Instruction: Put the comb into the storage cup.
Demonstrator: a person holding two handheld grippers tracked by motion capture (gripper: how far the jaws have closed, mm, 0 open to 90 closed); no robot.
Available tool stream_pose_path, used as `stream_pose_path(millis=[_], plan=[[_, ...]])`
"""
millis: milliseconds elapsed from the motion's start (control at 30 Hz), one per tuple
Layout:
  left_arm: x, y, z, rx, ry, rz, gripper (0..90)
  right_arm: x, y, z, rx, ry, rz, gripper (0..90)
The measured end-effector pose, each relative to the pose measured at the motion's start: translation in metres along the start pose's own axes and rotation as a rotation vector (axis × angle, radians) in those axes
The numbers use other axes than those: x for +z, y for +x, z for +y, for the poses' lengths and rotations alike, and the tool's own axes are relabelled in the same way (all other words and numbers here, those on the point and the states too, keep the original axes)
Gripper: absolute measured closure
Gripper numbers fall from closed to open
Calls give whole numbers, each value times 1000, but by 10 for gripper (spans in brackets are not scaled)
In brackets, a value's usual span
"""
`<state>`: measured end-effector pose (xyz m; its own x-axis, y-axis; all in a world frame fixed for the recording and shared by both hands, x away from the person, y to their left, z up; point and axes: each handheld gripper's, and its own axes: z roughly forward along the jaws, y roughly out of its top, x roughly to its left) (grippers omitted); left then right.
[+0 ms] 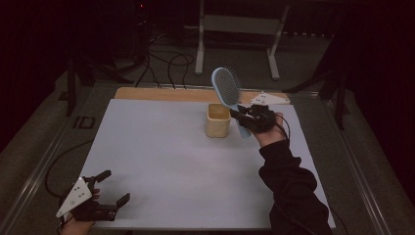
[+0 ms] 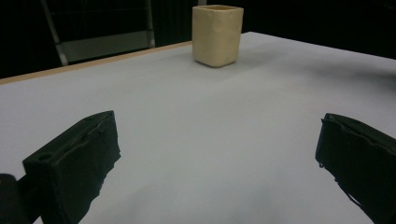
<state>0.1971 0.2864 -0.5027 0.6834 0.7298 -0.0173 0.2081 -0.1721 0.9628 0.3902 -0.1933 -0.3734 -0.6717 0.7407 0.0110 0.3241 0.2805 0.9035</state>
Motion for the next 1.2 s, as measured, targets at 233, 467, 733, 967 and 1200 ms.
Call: stream_pose_path(millis=[233, 467, 733, 967, 1200], plan=[[0, 0, 0, -1, 0, -1, 0, 8, 0, 12, 14, -32, 6, 700], [0, 1, 0, -3, -2, -2, 0, 15, 2, 24, 18, -65, 14, 700], [-1, 1, 0, -6, -5, -3, 0, 23, 2, 33, 26, -105, -5, 700], [-1, 1, 0, -8, -6, -5, 0, 29, 0, 40, 37, -134, -8, 700], [-1, 1, -1, -12, -8, -7, 0, 37, -1, 45, 55, -181, -11, 700]])
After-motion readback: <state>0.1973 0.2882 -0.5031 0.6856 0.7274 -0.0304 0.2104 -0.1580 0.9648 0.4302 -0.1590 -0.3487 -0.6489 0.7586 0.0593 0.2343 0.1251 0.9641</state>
